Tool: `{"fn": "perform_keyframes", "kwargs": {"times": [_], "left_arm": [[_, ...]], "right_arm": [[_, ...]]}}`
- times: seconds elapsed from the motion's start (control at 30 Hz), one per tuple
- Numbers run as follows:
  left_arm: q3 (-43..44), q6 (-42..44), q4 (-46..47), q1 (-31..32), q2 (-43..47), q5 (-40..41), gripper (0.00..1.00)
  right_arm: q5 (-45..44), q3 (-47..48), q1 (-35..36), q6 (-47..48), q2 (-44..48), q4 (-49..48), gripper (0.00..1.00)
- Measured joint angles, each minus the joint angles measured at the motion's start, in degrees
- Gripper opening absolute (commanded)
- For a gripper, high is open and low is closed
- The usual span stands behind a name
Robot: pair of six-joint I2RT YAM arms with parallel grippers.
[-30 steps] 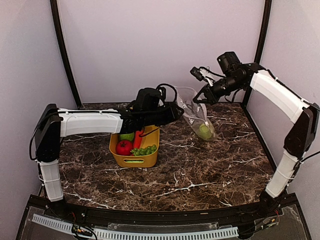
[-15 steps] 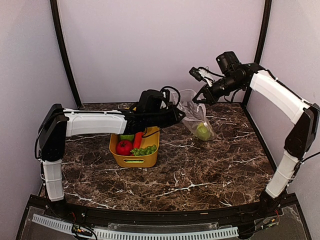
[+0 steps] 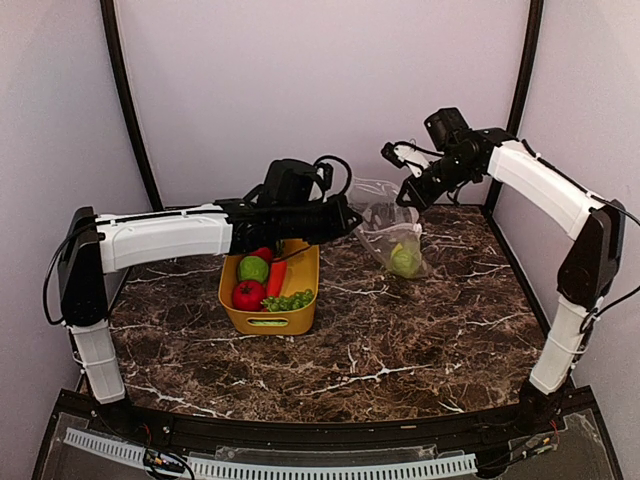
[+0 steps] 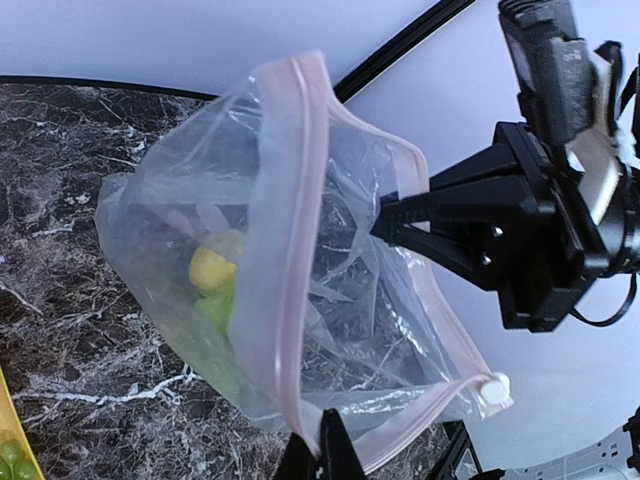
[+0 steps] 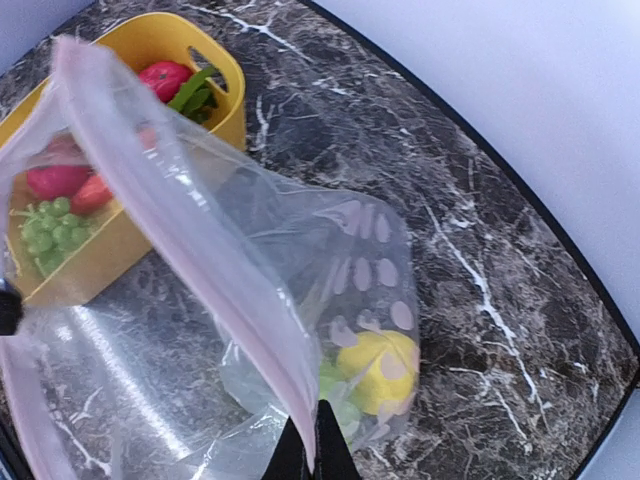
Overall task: Place the food in the zip-top bag and seal the zipper
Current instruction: Adjust the zipper food storage bag at the corner of the board.
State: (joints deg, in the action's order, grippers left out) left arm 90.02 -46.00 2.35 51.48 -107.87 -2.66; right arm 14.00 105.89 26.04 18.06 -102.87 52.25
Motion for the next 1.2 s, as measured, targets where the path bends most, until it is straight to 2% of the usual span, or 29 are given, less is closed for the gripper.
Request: {"fn": "perform_keyframes", "kwargs": {"times": [0.23, 0.43, 0.47, 0.53, 0.57, 0.7, 0.8, 1.03, 1.2], "left_arm": [[0.13, -0.20, -3.80, -0.07, 2.12, -1.64, 0.01], [1.07, -0.09, -4.22, -0.11, 2.12, -1.81, 0.01], [1.40, 0.00, -4.24, -0.11, 2.12, -1.79, 0.04], [1.84, 0.57, -4.13, -0.11, 2.12, -1.79, 0.22], [1.90, 1.01, -3.76, -0.11, 2.14, -1.84, 0.35], [1.90, 4.55, -2.99, -0.31, 2.14, -2.99, 0.54], [1.79, 7.69, -2.62, -0.61, 2.16, -3.21, 0.60], [-6.45, 12.26, -3.41, -3.34, 7.54, -1.73, 0.62], [-12.24, 14.49, -7.30, -6.80, 12.41, 1.51, 0.64]], "right_arm": [[-9.07, 6.64, -1.20, 0.31, -0.39, -0.33, 0.00], [-13.44, 9.31, -1.07, 2.29, 0.85, -0.46, 0.00], [-14.10, 9.38, -1.05, 2.56, 1.31, -0.46, 0.00], [-14.78, 9.38, -0.96, 2.99, 2.12, -0.46, 0.00], [-15.04, 9.38, -0.92, 3.15, 2.58, -0.46, 0.00], [-15.54, 8.83, -0.98, 3.96, 3.61, -1.09, 0.00], [-16.41, 7.78, -1.09, 4.68, 3.76, -2.40, 0.00], [-17.64, 7.34, -4.94, 6.62, 0.81, -4.74, 0.00], [-20.33, 9.88, -8.15, 8.39, -2.16, -6.05, 0.00]]}}
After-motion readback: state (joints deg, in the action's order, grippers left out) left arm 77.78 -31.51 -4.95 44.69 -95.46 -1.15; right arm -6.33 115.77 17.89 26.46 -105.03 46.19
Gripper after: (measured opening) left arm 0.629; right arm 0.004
